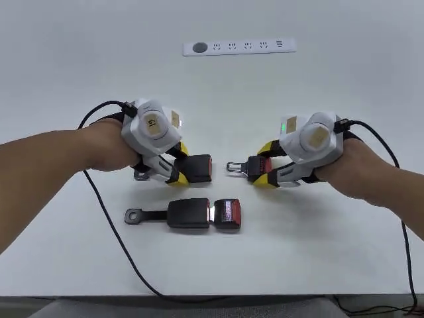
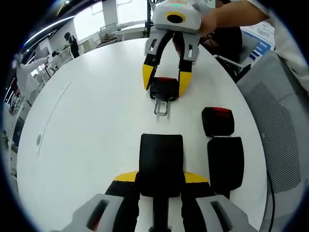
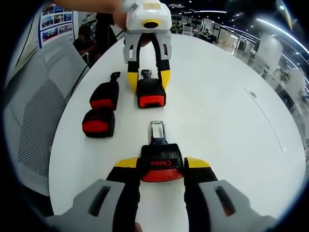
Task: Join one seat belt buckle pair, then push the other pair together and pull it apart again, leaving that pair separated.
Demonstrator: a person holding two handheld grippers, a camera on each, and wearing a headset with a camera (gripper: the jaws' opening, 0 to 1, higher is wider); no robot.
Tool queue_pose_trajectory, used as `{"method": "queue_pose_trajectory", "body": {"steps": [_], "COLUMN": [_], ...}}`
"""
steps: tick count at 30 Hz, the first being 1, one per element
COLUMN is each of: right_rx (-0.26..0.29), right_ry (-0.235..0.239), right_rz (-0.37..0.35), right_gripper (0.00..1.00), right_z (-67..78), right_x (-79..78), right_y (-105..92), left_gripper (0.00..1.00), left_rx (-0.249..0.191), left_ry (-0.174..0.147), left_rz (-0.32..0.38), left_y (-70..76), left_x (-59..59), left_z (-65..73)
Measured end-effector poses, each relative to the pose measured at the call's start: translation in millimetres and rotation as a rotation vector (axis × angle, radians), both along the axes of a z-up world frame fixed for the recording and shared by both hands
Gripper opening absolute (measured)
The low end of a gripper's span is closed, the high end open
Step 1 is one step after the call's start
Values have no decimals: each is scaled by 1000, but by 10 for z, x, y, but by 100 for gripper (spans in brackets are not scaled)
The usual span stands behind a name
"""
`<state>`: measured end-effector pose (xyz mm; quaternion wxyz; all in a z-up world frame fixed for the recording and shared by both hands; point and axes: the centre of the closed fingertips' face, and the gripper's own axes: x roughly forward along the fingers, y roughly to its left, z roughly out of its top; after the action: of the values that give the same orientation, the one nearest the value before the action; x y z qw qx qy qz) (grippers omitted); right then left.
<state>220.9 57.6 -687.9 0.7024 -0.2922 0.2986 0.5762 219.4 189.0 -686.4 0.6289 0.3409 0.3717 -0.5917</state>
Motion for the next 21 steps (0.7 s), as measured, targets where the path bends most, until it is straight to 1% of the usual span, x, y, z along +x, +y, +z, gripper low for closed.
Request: {"method": "queue_pose_trajectory", "body": {"steps": [1, 5, 7, 9, 10, 13, 14, 15, 16, 17, 19, 21], "right_rx": [-4, -27, -41, -55, -63, -82, -88, -92, -92, -92, -89, -90], "right_ry": [-1, 10, 10, 10, 13, 21, 24, 27, 30, 44, 55, 49], "right_rz": [2, 10, 3, 2, 0, 0, -4, -4, -4, -22, -43, -38], "right_gripper": [33, 33, 33, 33, 34, 34, 34, 34, 34, 34, 35, 35], "right_z": [-2, -44, -32, -65, -30, -21, -67, -81, -59, -60, -16, -79], "right_x": [0, 13, -1, 28, 2, -29, 2, 2, -16, -18, -69, -9], "right_y": [-29, -255, -357, -465, -515, -635, -691, -717, -720, -729, -711, -730], "left_gripper": [33, 33, 34, 34, 34, 34, 34, 34, 34, 34, 34, 34], "left_rx": [0, 3, 6, 11, 12, 15, 14, 14, 13, 13, 14, 19], "left_ry": [0, 0, 1, 1, 1, 1, 0, -1, -1, -1, 0, 0], "left_rz": [1, 2, 2, 1, 1, -1, -3, -5, -5, -5, -3, -3], "left_y": [7, 29, 36, 43, 46, 59, 60, 55, 53, 42, 32, 30], "left_x": [8, 32, 39, 47, 51, 59, 61, 52, 49, 35, 22, 23], "left_z": [-12, -45, -60, -75, -79, -94, -96, -89, -87, -73, -61, -61]}}
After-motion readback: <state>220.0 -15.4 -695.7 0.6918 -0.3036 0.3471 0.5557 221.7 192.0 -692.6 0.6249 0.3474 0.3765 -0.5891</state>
